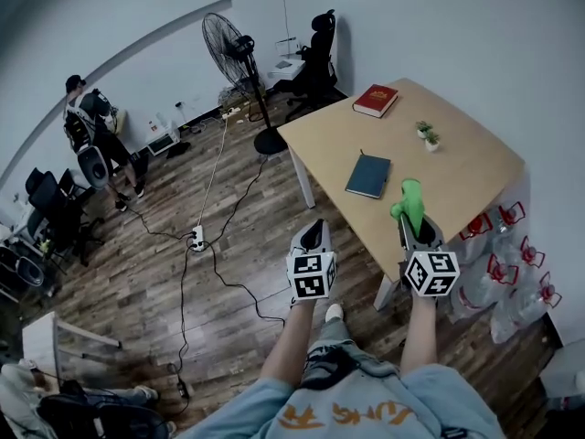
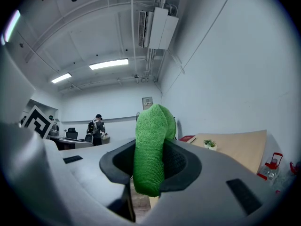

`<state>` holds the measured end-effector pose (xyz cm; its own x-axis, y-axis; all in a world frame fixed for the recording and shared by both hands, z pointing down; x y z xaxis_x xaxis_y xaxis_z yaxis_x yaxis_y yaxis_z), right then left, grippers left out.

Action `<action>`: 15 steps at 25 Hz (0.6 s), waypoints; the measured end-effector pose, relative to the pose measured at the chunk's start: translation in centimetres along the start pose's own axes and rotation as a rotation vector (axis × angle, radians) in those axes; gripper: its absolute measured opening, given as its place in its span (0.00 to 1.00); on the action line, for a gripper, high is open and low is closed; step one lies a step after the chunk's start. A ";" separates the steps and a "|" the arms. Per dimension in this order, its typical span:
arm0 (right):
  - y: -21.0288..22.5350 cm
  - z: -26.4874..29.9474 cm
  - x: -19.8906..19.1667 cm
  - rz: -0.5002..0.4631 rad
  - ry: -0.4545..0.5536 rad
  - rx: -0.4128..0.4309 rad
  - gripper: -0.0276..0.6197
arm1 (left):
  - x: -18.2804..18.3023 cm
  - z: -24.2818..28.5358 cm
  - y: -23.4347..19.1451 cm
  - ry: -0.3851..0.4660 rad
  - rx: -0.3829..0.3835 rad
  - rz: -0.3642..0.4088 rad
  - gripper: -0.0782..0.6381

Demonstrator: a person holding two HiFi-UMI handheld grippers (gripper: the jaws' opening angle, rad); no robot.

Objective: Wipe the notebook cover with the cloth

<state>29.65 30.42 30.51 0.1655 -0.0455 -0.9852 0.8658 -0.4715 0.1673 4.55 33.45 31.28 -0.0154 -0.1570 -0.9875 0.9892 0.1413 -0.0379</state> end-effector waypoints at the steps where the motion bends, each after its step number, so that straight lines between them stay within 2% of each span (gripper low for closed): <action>1: 0.2 0.3 0.0 -0.001 -0.002 -0.004 0.21 | 0.0 0.4 -0.1 -0.002 -0.003 -0.001 0.14; 10: 4.3 3.4 -0.1 -0.016 -0.003 -0.078 0.21 | -0.2 7.4 0.7 -0.011 -0.084 -0.004 0.14; 15: 6.3 7.3 -1.5 0.000 -0.040 -0.104 0.21 | -0.7 12.7 -0.2 -0.050 -0.109 -0.013 0.14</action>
<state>31.43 21.07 32.82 0.1486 -0.0819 -0.9855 0.9106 -0.3773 0.1686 6.18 21.13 33.97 -0.0187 -0.2074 -0.9781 0.9674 0.2435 -0.0701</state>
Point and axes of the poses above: the fingertips, and each gripper's own axes: z forward along the fingers, y to its right, x out of its top, the point moved 7 cm from there along -z, backward along the fingers, and after that the axes turned 3 degrees about y, right-handed, at the moved point
